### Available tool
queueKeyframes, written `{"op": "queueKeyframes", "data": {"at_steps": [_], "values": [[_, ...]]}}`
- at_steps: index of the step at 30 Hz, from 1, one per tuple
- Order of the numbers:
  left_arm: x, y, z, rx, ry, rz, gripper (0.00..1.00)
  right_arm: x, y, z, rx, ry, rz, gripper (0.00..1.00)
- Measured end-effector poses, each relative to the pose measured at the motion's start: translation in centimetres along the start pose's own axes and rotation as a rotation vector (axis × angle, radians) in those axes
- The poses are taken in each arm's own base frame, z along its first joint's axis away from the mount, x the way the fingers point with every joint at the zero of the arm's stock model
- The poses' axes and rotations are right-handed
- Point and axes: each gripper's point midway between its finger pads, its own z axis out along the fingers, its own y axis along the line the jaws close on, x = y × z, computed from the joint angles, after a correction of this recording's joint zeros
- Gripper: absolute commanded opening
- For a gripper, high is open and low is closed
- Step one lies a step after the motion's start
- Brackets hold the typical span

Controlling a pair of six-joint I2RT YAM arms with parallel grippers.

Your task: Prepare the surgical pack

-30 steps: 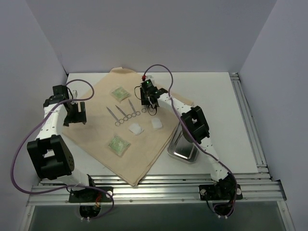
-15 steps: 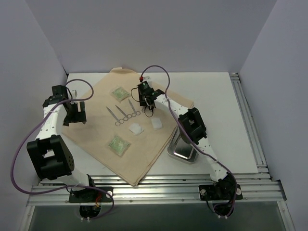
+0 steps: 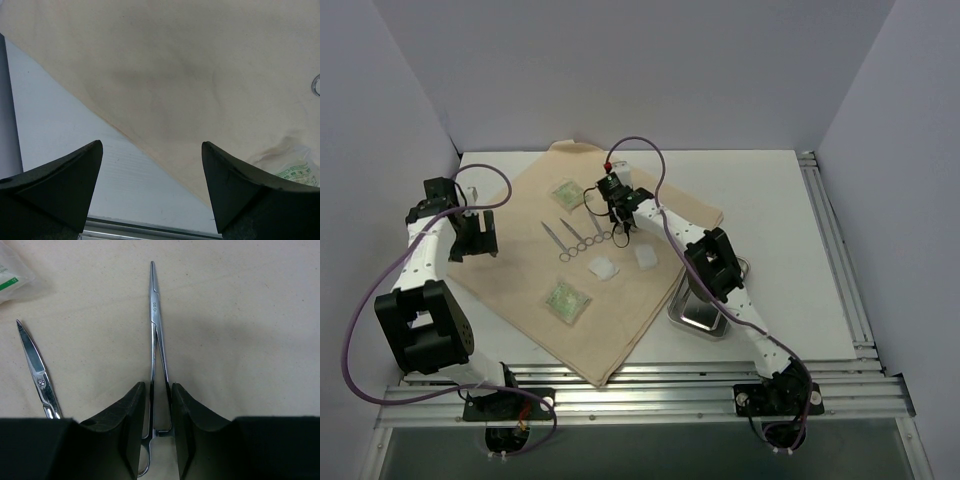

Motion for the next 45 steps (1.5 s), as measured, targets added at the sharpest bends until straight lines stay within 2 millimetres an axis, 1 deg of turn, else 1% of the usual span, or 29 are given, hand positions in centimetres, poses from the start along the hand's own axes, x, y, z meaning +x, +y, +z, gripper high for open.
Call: {"op": "queueKeyframes", "data": {"at_steps": [1, 2, 4, 5, 6, 14, 16, 21, 25, 32, 38, 42, 45], "values": [[0.0, -0.1, 0.0, 0.003, 0.0, 0.0, 0.89, 0.0, -0.1, 0.0, 0.004, -0.003, 0.0, 0.21], [0.0, -0.1, 0.0, 0.007, 0.0, 0.001, 0.89, 0.0, -0.1, 0.1, 0.004, -0.004, 0.0, 0.14], [0.0, -0.2, 0.0, 0.011, -0.001, 0.0, 0.89, 0.0, 0.0, 0.2, 0.003, -0.006, -0.001, 0.08], [0.0, -0.2, 0.0, 0.012, 0.0, 0.0, 0.89, 0.0, -0.1, 0.2, 0.003, -0.007, -0.002, 0.02], [0.0, -0.2, 0.0, 0.014, -0.001, -0.001, 0.89, 0.0, -0.1, 0.2, 0.001, -0.009, -0.001, 0.0], [0.0, -0.2, 0.0, 0.028, -0.002, -0.009, 0.89, 0.1, 0.0, -0.4, -0.002, -0.02, -0.003, 0.0], [0.0, -0.2, 0.0, 0.031, -0.002, -0.01, 0.89, 0.6, -0.3, -0.9, 0.006, -0.013, -0.013, 0.0], [0.0, -0.2, 0.0, 0.038, -0.002, -0.014, 0.89, 2.4, -1.1, -2.9, 0.021, 0.015, -0.04, 0.0], [0.0, -0.1, 0.0, 0.041, -0.002, -0.021, 0.89, 2.8, -1.1, -3.5, 0.018, 0.014, -0.043, 0.0], [0.0, -0.1, 0.0, 0.048, -0.003, -0.024, 0.89, 2.1, -0.5, -3.6, 0.003, -0.024, -0.017, 0.0], [0.0, -0.1, 0.0, 0.05, -0.003, -0.027, 0.89, 0.7, -0.4, -3.8, 0.003, -0.076, 0.021, 0.0], [0.0, 0.0, 0.0, 0.049, -0.003, -0.03, 0.89, -0.8, -0.9, -5.1, 0.01, -0.13, 0.055, 0.0], [0.0, 0.0, 0.0, 0.05, -0.003, -0.03, 0.89, -2.7, -1.3, -6.5, 0.014, -0.181, 0.084, 0.0]]}}
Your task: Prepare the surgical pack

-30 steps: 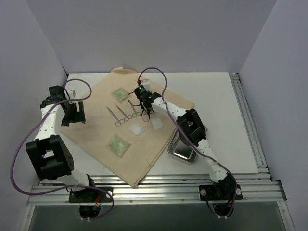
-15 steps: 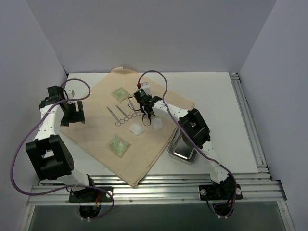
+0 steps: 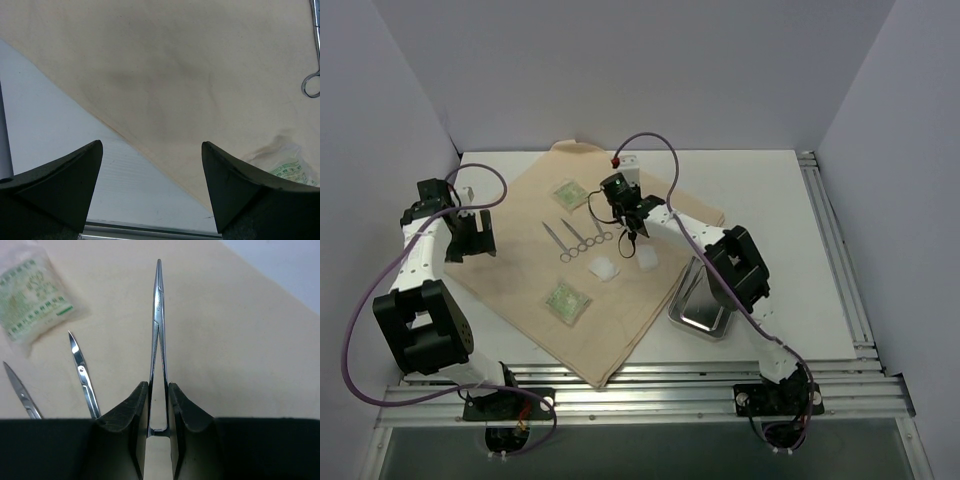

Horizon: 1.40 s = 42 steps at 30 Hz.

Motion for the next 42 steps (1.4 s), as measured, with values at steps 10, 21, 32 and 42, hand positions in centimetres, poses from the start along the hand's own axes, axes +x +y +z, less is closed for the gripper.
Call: {"op": "queueKeyframes", "data": {"at_steps": [10, 21, 32, 42], "values": [[-0.2, -0.3, -0.1, 0.021, -0.011, 0.006, 0.89, -4.9, -3.8, -7.0, 0.046, -0.132, 0.122, 0.0], [-1.5, -1.8, -2.2, 0.101, -0.115, 0.049, 0.89, 3.2, -10.7, -17.2, 0.168, -0.036, 0.237, 0.0], [-1.0, -2.6, -3.1, 0.144, -0.144, 0.081, 0.89, 13.6, -16.6, -19.9, 0.317, 0.131, 0.256, 0.0], [-0.7, -2.6, -2.8, 0.146, -0.136, 0.088, 0.89, 18.6, -19.9, -20.5, 0.393, 0.208, 0.266, 0.0]]}}
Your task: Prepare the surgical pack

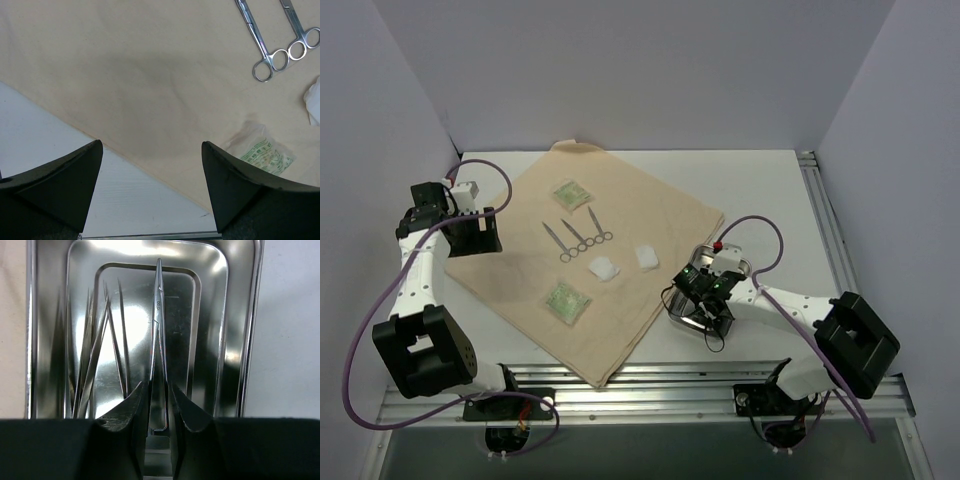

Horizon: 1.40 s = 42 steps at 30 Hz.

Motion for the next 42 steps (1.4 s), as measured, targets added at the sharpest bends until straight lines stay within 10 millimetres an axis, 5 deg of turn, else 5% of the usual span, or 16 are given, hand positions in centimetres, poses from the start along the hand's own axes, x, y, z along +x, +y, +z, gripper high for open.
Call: {"op": "queueKeyframes", "data": {"at_steps": [11, 17, 42], "values": [[0.0, 0.0, 0.0, 0.0, 0.001, 0.003, 0.89, 2.0, -0.9, 2.2, 0.022, 0.058, 0.031, 0.0], [0.0, 0.0, 0.0, -0.001, 0.001, 0.004, 0.89, 1.5, 0.3, 2.9, 0.008, 0.035, 0.031, 0.0], [0.0, 0.0, -0.1, -0.001, -0.001, 0.007, 0.89, 2.0, -0.5, 2.3, 0.038, 0.059, -0.013, 0.0]]}}
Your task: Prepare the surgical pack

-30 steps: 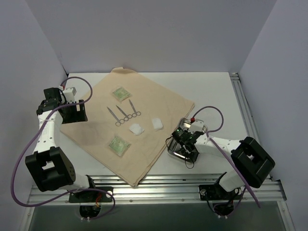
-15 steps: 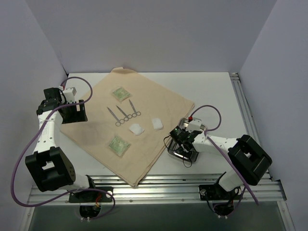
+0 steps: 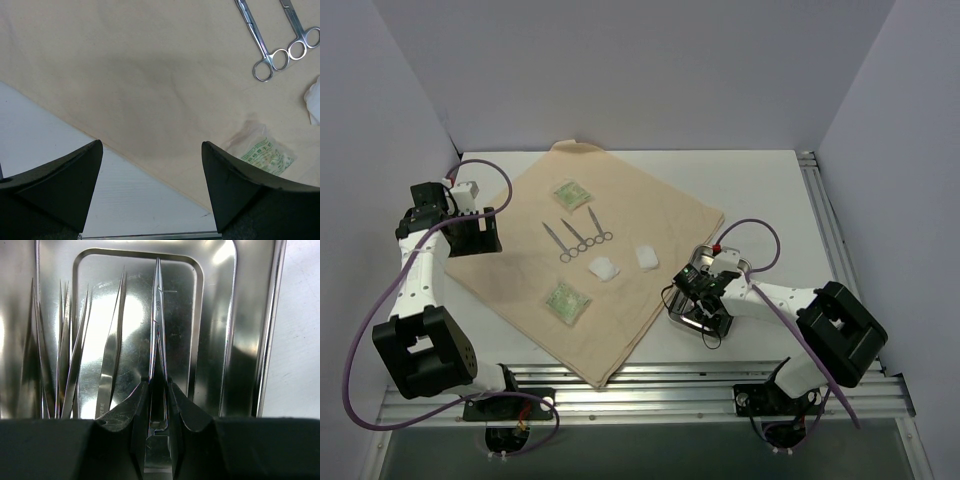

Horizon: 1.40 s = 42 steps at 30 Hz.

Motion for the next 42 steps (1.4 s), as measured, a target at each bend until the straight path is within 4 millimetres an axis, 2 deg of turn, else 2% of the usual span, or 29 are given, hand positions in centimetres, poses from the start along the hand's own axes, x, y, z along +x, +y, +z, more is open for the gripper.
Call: {"op": "queueKeyframes", "data": {"at_steps": [4, 6, 15, 19, 24, 26, 28, 31, 33, 35, 37, 40, 42], "values": [[0.0, 0.0, -0.1, 0.0, -0.003, 0.001, 0.89, -0.1, 0.1, 0.1, -0.001, -0.004, 0.002, 0.02], [-0.1, 0.0, -0.1, -0.001, -0.004, 0.001, 0.89, -0.2, 0.3, 0.1, 0.001, -0.004, 0.0, 0.13], [-0.1, 0.0, -0.3, -0.002, -0.008, 0.003, 0.89, -1.1, 1.3, -0.8, 0.002, -0.001, -0.029, 0.34], [-0.1, 0.0, -0.5, -0.007, -0.012, 0.012, 0.89, -3.1, 2.0, -2.6, -0.032, -0.031, -0.012, 0.36], [-0.1, 0.3, -1.3, -0.027, -0.021, 0.031, 0.89, -7.4, 3.7, -6.0, -0.113, -0.109, -0.004, 0.39], [-0.1, 0.4, -1.4, -0.038, -0.023, 0.033, 0.89, -9.6, 5.5, -7.6, -0.169, -0.143, -0.03, 0.39], [-0.1, 0.5, -1.5, -0.047, -0.023, 0.034, 0.89, -12.1, 8.4, -9.2, -0.248, -0.178, -0.056, 0.39], [0.0, 0.7, -1.6, -0.058, -0.019, 0.033, 0.89, -15.2, 14.2, -11.1, -0.408, -0.223, -0.108, 0.39], [0.1, 0.8, -1.6, -0.064, -0.015, 0.034, 0.89, -16.3, 17.7, -11.5, -0.49, -0.243, -0.152, 0.39], [0.2, 1.0, -1.6, -0.07, -0.01, 0.036, 0.9, -17.0, 21.3, -11.2, -0.546, -0.256, -0.196, 0.36], [0.6, 1.1, -1.4, -0.077, 0.0, 0.037, 0.9, -17.2, 25.1, -10.1, -0.582, -0.256, -0.246, 0.34], [1.2, 1.4, -1.1, -0.088, 0.021, 0.037, 0.9, -16.2, 30.7, -7.3, -0.627, -0.232, -0.321, 0.31], [1.6, 1.5, -0.8, -0.091, 0.034, 0.036, 0.89, -15.3, 33.5, -5.5, -0.643, -0.211, -0.354, 0.31]]}}
